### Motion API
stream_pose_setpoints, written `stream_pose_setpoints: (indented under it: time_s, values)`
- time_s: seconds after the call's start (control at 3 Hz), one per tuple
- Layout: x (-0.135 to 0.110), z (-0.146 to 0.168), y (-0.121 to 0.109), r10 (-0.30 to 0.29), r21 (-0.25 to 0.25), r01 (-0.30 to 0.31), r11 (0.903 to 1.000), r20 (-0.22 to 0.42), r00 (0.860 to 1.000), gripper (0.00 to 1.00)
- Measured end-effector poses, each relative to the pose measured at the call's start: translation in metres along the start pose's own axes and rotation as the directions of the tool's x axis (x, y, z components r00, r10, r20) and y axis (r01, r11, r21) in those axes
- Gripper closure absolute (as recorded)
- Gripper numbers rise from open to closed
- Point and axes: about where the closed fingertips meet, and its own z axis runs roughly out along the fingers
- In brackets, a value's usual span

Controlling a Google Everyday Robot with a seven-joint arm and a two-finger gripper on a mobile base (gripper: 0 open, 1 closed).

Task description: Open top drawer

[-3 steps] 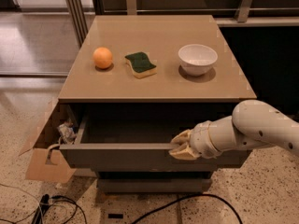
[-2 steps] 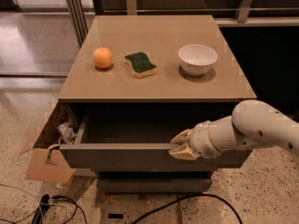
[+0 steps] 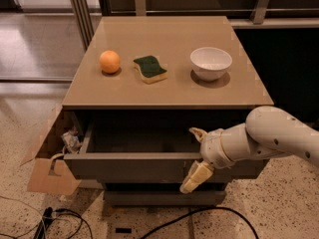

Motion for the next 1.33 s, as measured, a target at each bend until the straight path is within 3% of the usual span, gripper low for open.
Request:
stream_pose_setpoints:
  time_s: [0.33,1.0,1.33]
  values:
    - [0.0,0.0,0.0,0.0,0.0,0.0,1.0,0.0,1.0,0.0]
    - [0.006,0.001,0.011,0.004,-0.015,-0.004,0.9999,0.021,1.0,0.42]
    - [0.01,0.002,0.037,0.007,-0.044,-0.005,0.999,0.059,0.998,0.65]
